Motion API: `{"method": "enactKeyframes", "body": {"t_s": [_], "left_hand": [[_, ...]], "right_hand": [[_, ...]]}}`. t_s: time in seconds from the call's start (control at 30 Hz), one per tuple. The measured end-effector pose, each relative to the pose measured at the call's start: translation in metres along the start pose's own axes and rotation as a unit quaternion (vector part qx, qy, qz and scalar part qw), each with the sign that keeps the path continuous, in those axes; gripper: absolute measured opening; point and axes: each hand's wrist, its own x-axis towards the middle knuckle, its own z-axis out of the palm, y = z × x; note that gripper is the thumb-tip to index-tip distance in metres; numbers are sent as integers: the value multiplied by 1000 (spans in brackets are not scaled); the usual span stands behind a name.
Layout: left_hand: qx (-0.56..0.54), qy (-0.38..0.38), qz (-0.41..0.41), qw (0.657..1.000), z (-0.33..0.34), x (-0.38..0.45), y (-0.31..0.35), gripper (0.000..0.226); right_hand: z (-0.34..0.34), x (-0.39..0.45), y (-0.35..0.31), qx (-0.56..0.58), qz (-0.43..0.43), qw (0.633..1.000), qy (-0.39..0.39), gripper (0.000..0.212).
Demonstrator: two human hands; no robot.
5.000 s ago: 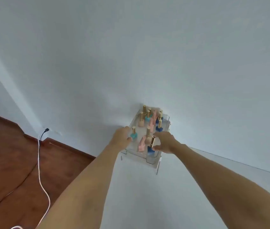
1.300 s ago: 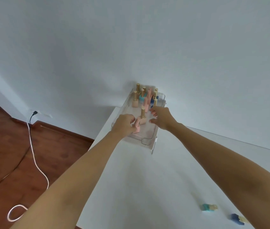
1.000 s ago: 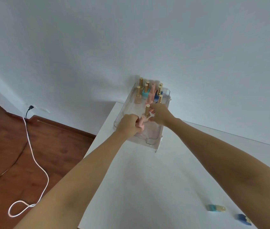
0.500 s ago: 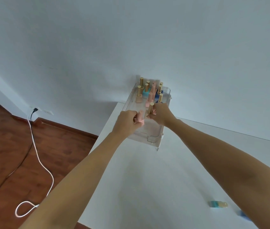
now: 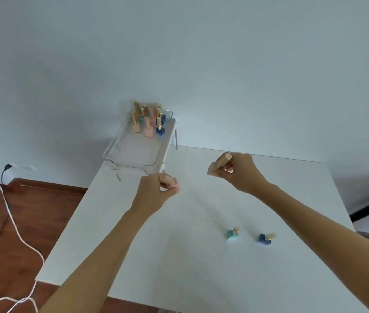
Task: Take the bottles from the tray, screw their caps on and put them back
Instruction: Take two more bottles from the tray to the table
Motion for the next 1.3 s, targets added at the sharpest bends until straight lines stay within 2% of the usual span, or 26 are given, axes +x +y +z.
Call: {"method": "enactKeyframes", "body": {"t_s": [0.3, 0.47, 0.63, 0.9, 1.23, 1.3], "left_hand": [[2, -110, -19, 994, 136, -86, 16, 23], [27, -156, -55, 986, 180, -112, 11, 19], [77, -194, -76, 975, 201, -125, 2, 3], [125, -218, -85, 964, 215, -122, -5, 9], [157, -233, -76, 957, 221, -113, -14, 15], [159, -240, -75, 955, 221, -110, -16, 18]], "right_hand": [[-7, -159, 105, 41, 126, 991, -29, 12], [16, -205, 141, 39, 176, 982, -50, 30], [44, -221, 162, 40, 225, 972, -60, 13], [65, -218, 164, 20, 261, 962, -77, 4], [70, -217, 164, 3, 279, 957, -74, 12], [67, -215, 162, -16, 282, 955, -91, 24]]}}
